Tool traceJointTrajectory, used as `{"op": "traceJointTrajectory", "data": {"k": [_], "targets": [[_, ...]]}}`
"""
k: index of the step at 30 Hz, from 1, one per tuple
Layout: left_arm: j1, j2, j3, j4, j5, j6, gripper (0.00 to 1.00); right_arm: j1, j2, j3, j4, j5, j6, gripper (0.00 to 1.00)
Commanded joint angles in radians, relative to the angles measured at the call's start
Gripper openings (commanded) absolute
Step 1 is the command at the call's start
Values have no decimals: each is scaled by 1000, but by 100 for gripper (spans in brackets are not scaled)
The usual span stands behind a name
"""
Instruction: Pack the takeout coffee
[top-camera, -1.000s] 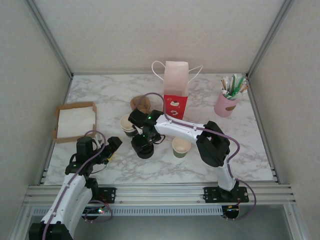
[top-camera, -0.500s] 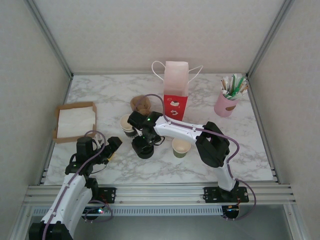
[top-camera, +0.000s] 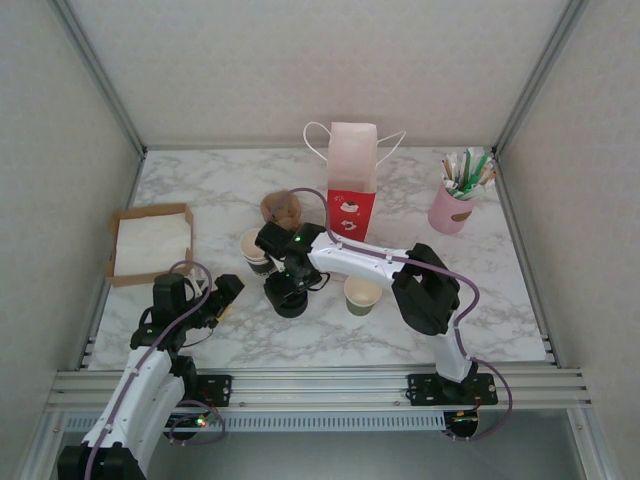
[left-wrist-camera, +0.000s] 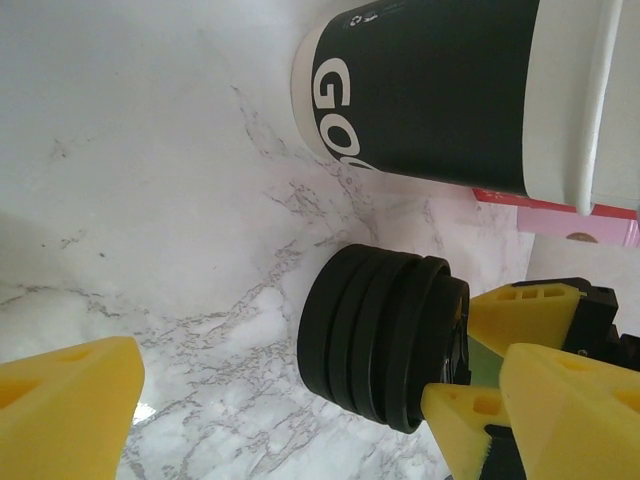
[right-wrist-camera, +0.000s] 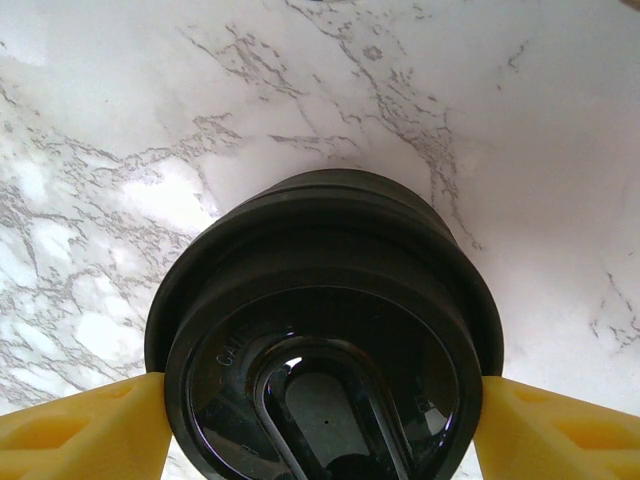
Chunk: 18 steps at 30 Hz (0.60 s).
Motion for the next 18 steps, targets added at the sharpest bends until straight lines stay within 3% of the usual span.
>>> {"op": "traceJointTrajectory", "data": {"k": [1, 9, 18], "targets": [[10, 7, -15, 36, 40, 13, 87, 12, -42, -17, -19, 4, 3, 76], [-8, 29, -20, 53, 66, 16, 71, 12, -65, -29, -7, -3, 15, 76], [-31, 14, -10, 42, 42, 2, 71, 12, -145, -51, 5, 4, 23, 76]]}}
